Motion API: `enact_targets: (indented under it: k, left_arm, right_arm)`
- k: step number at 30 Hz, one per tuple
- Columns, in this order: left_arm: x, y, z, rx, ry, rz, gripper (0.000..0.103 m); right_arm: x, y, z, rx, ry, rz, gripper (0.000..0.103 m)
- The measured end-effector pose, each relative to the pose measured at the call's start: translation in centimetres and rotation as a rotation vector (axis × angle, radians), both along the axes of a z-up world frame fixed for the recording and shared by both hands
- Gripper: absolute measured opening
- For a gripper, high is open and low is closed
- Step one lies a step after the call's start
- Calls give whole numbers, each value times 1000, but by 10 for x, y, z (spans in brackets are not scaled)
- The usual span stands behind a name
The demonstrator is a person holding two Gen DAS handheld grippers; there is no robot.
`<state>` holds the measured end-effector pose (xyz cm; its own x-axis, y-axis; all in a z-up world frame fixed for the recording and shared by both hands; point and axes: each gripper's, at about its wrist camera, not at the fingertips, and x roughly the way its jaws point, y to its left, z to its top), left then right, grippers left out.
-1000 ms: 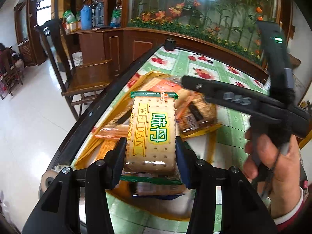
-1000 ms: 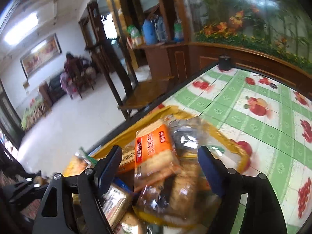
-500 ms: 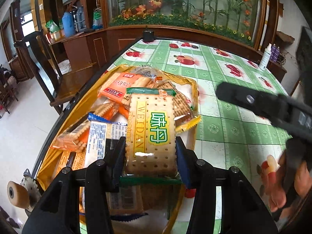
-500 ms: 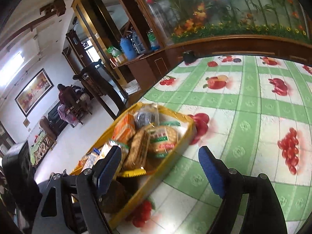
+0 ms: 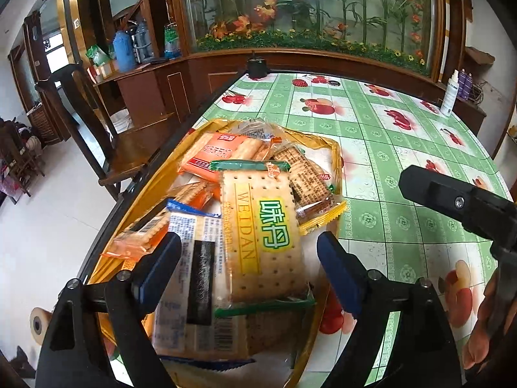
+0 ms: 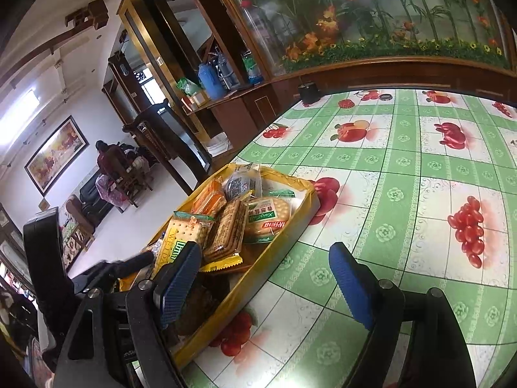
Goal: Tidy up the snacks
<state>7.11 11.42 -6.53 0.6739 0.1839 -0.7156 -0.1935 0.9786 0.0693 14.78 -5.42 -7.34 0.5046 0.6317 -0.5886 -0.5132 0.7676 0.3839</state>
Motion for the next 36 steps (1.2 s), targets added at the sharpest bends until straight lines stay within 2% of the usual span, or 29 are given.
enact_targets:
  k: [10, 14, 20, 24, 27, 32, 36]
  left_arm:
    - [-16, 6, 8, -36, -18, 42, 87]
    - [-27, 1, 15, -35, -45, 53, 87]
    - [-47, 0, 29, -40, -85, 105, 87]
    - [-67, 11, 38, -95, -105, 180, 87]
    - [-83, 14, 42, -122, -135, 185, 87]
    - [-106, 11, 50, -25, -179, 235, 87]
    - [-122, 14, 55, 19, -211, 294, 87]
  right_arm:
    - [-17, -10, -1, -26, 0, -15, 87]
    - [-29, -14, 1, -54, -17, -17, 92]
    - [-54, -21, 8, -100, -67, -11, 96]
    - [-71, -21, 15, -127, -116, -4, 101]
    - [-86, -14, 21, -155, -177, 29, 102]
    - [-106, 1, 25, -174, -241, 102, 103]
    - [-117, 11, 26, -171, -272, 151, 103]
